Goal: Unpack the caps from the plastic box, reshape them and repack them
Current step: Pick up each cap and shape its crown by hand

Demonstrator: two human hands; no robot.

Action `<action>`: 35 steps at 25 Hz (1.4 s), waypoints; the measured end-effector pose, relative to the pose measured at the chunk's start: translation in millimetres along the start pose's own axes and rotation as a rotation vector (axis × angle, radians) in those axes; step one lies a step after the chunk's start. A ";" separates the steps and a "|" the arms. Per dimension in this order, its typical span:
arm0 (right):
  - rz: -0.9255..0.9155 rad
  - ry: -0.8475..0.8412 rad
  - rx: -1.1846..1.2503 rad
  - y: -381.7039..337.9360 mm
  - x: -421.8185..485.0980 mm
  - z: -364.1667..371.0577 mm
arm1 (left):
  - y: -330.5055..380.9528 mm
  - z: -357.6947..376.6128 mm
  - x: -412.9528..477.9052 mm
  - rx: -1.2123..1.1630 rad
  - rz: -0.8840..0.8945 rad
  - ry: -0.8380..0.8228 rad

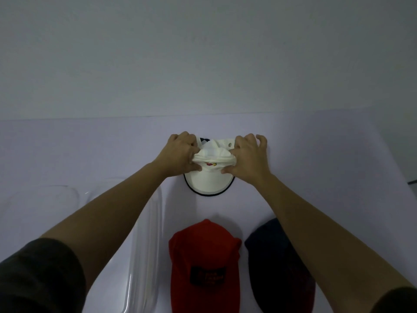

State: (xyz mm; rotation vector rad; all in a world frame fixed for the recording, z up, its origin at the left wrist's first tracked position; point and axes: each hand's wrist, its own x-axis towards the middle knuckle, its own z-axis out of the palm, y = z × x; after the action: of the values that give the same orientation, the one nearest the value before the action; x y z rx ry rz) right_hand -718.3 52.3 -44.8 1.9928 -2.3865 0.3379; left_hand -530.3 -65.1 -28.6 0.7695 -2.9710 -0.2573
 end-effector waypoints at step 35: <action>0.814 -0.323 1.786 -18.7 -2.7 -14.7 | 45.0 -22.0 -7.5 -2.129 -0.665 0.075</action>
State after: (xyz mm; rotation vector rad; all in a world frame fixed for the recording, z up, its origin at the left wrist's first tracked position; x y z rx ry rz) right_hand -701.4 54.4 -28.0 0.5992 -3.1471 3.1187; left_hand -543.0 -25.9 0.8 0.9441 -0.7807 -2.3711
